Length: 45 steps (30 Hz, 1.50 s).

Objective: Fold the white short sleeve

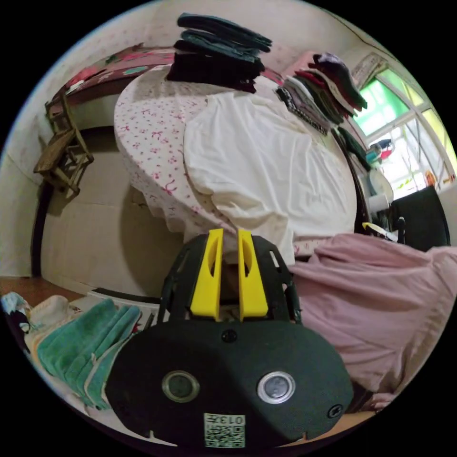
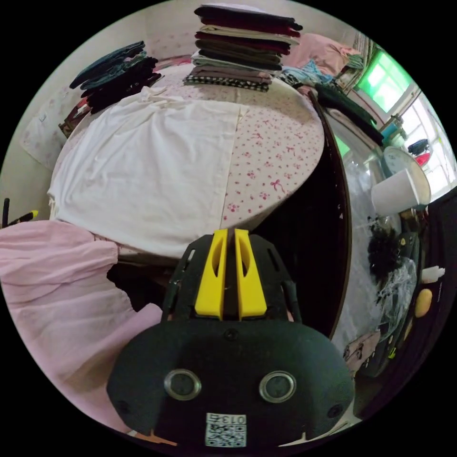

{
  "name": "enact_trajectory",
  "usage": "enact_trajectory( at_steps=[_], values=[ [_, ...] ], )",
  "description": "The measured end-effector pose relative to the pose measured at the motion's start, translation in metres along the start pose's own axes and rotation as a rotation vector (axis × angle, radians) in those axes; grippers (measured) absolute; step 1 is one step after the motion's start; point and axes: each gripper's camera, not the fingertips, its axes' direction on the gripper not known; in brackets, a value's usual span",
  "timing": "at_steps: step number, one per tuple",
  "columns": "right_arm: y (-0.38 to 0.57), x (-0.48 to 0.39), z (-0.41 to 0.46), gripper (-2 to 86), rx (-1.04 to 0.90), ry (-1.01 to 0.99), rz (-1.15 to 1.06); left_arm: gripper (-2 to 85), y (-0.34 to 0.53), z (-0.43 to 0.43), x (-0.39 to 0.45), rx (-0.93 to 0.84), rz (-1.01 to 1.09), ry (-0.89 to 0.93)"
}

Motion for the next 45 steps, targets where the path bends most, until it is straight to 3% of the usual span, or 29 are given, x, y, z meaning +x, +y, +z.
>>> enact_trajectory(
  at_steps=[6,12,18,22,24,30,37,43,45],
  values=[
    [-0.037,-0.054,-0.003,0.6,0.029,-0.067,-0.169,9.0,-0.042,0.036,-0.005,-0.054,-0.127,-0.001],
    [-0.054,-0.103,0.016,0.1,-0.022,-0.042,-0.305,1.5,-0.062,0.045,-0.025,-0.093,-0.227,0.009],
    [-0.05,-0.091,0.033,-0.1,-0.086,-0.053,-0.263,0.2,-0.035,0.019,-0.046,-0.027,-0.207,0.049],
    [-0.049,-0.08,0.032,0.0,-0.079,-0.112,-0.237,-0.1,0.007,0.034,-0.085,0.041,-0.392,0.245],
    [-0.05,-0.077,0.03,0.0,-0.093,-0.1,-0.234,-0.2,0.016,0.035,-0.091,0.061,-0.444,0.233],
    [-0.055,-0.087,0.0,0.0,0.003,-0.121,-0.291,-0.2,-0.017,0.016,-0.044,0.177,-0.186,0.091],
    [-0.065,-0.145,0.009,0.0,-0.015,-0.131,-0.502,-0.3,-0.085,0.081,0.047,-0.066,0.191,-0.02],
    [-0.049,-0.089,0.018,0.0,-0.116,-0.161,-0.381,-0.3,-0.061,0.103,0.03,-0.15,0.134,-0.006],
    [-0.044,-0.063,0.014,0.0,-0.133,-0.159,-0.332,-0.3,-0.054,0.104,0.016,-0.204,0.073,-0.083]
  ],
)
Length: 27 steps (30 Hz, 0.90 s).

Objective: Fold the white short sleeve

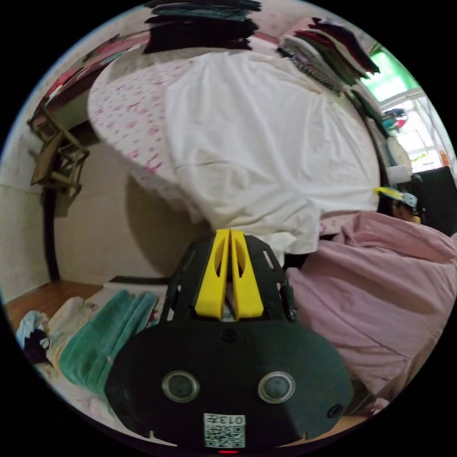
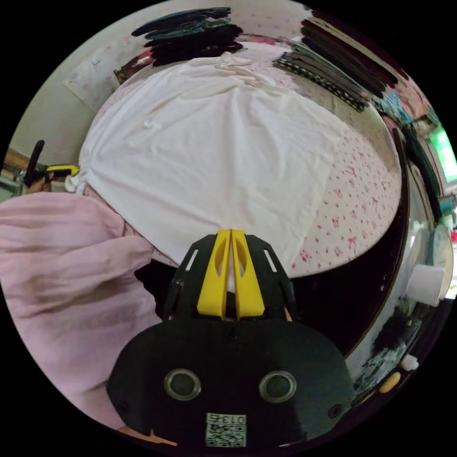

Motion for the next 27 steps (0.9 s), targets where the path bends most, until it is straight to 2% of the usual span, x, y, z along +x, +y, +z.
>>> enact_trajectory(
  at_steps=[2,6,12,16,19,27],
  values=[
    [0.01,0.024,-0.006,0.3,-0.011,0.039,0.07,-0.3,0.004,-0.004,-0.012,-0.015,-0.045,-0.065],
    [0.001,0.077,-0.035,1.5,0.107,0.073,0.158,0.1,-0.026,-0.024,-0.017,0.101,-0.086,-0.08],
    [-0.109,0.117,-0.053,5.8,0.244,-0.003,0.102,3.3,-0.165,-0.017,0.022,0.19,0.048,-0.105],
    [-0.203,0.1,-0.048,6.5,0.221,-0.005,-0.083,7.1,-0.273,0.001,0.057,0.197,0.14,-0.159],
    [-0.233,0.097,-0.049,6.6,0.218,0.047,-0.134,7.7,-0.333,0.01,0.073,0.209,0.181,-0.218],
    [-0.233,0.191,-0.042,7.2,0.106,0.064,0.03,10.3,-0.431,0.058,0.127,0.17,0.385,-0.22]
  ],
)
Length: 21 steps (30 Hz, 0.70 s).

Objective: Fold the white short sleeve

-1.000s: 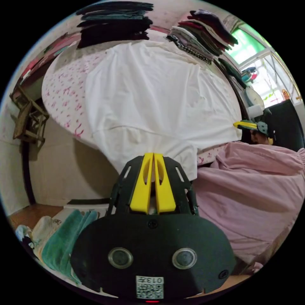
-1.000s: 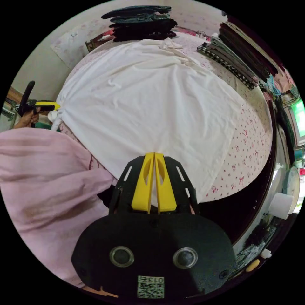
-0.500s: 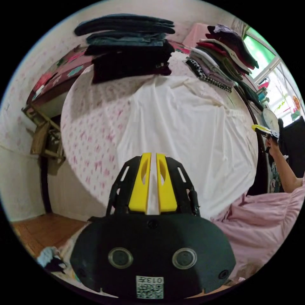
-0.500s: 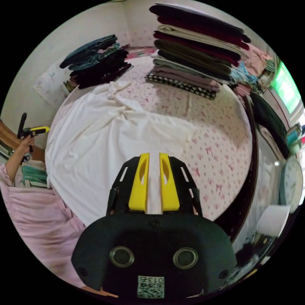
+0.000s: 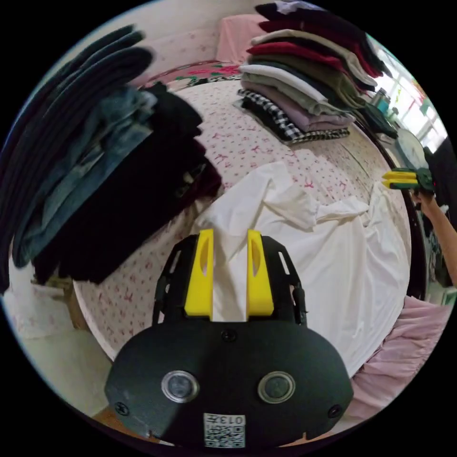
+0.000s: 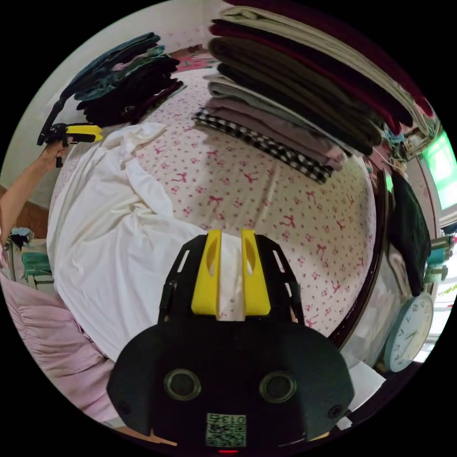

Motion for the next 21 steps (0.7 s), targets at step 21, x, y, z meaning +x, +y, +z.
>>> enact_trajectory(
  at_steps=[21],
  values=[
    [0.009,0.028,0.009,0.7,-0.038,0.049,-0.129,0.6,-0.069,0.046,0.128,0.024,0.478,-0.162]
  ],
)
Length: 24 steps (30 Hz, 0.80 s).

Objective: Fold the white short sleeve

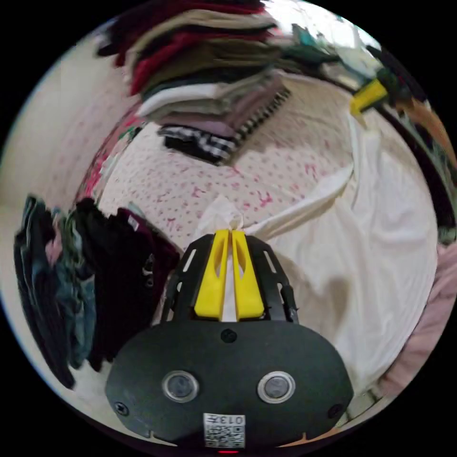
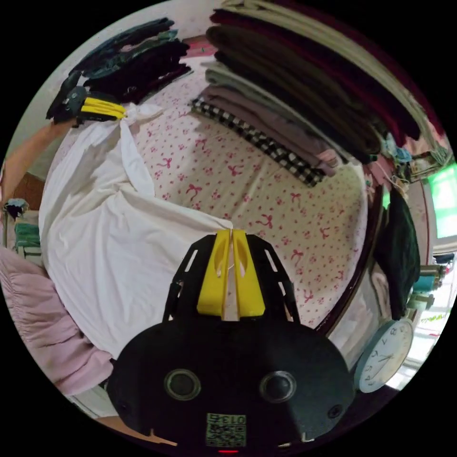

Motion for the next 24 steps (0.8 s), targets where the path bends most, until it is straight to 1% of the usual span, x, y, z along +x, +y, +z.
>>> enact_trajectory(
  at_steps=[2,4,7,9,10,12,14,15,17,18,21,24],
  values=[
    [0.007,0.01,-0.014,0.6,0.093,0.033,0.034,0.4,0.012,-0.009,-0.038,0.082,-0.218,0.053],
    [0.014,0.021,-0.019,0.5,0.189,0.077,0.081,0.3,0.02,-0.009,-0.052,0.108,-0.303,0.021],
    [0.016,0.025,-0.003,0.5,0.219,0.134,0.146,0.3,0.029,-0.003,-0.065,0.149,-0.45,0.001],
    [0.013,0.026,0.02,0.6,0.172,0.149,0.188,0.5,0.026,0.014,-0.066,0.118,-0.472,0.056],
    [0.01,0.027,0.04,0.6,0.103,0.154,0.212,0.6,0.021,0.027,-0.064,0.05,-0.456,0.066],
    [0.011,0.03,0.058,0.7,0.052,0.186,0.256,0.8,0.019,0.037,-0.064,-0.004,-0.467,0.033],
    [0.02,0.037,0.056,1.2,0.064,0.206,0.321,1.3,0.032,0.03,-0.078,0.033,-0.557,0.056],
    [0.029,0.044,0.045,1.5,0.107,0.208,0.365,1.4,0.038,0.025,-0.083,0.053,-0.585,0.066],
    [0.048,0.051,0.028,1.7,0.16,0.195,0.415,2.0,0.07,0.007,-0.101,0.105,-0.69,0.049],
    [0.061,0.053,0.021,1.8,0.173,0.174,0.428,2.1,0.079,0.003,-0.105,0.114,-0.704,0.04],
    [0.09,0.038,0.023,1.8,0.16,0.082,0.383,3.4,0.127,-0.01,-0.118,0.094,-0.772,0.001],
    [0.107,0.002,0.041,1.5,0.139,0.034,0.282,6.2,0.174,-0.01,-0.125,0.015,-0.845,0.033]
  ],
)
